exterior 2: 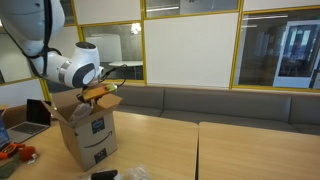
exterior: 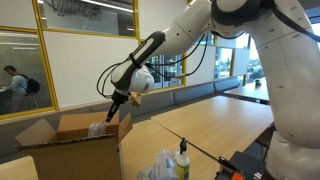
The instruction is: Pick up the plastics and put them in the box
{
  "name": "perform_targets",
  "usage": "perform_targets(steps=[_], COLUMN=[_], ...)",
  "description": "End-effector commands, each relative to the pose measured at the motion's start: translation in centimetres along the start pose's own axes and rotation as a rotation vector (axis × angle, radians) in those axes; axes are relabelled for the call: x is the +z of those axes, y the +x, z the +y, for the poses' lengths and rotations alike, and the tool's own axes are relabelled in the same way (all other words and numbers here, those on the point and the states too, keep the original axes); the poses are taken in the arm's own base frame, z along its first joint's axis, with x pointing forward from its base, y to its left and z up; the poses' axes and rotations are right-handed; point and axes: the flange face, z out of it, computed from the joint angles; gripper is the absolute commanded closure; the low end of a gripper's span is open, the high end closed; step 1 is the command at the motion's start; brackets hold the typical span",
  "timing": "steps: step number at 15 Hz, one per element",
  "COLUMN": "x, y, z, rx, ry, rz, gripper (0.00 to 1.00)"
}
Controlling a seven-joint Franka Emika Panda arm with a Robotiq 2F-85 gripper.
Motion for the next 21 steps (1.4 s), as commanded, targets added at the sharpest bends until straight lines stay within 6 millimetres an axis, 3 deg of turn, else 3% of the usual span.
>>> perform_targets(steps=[1,3,6,13,17,21], x=[2.2,3.3,2.6,-3.9,-7.6,-9.5], y=[-0.7,-1.9,-2.6,-2.9,-5.0,-8.1], z=[1.3,1.7,2.8,5.5,6.3,5.9], rx=[0.054,0.073,0.107,0.184,0.28,0.371], ry=[0.047,0.053,0.029,-0.121,-0.19,-0.225], rz=[0.011,-0.014,-0.044,-0.112,-0.206,-0.311], gripper=[0.38,0.23,0.02,0.0,0.0,0.0])
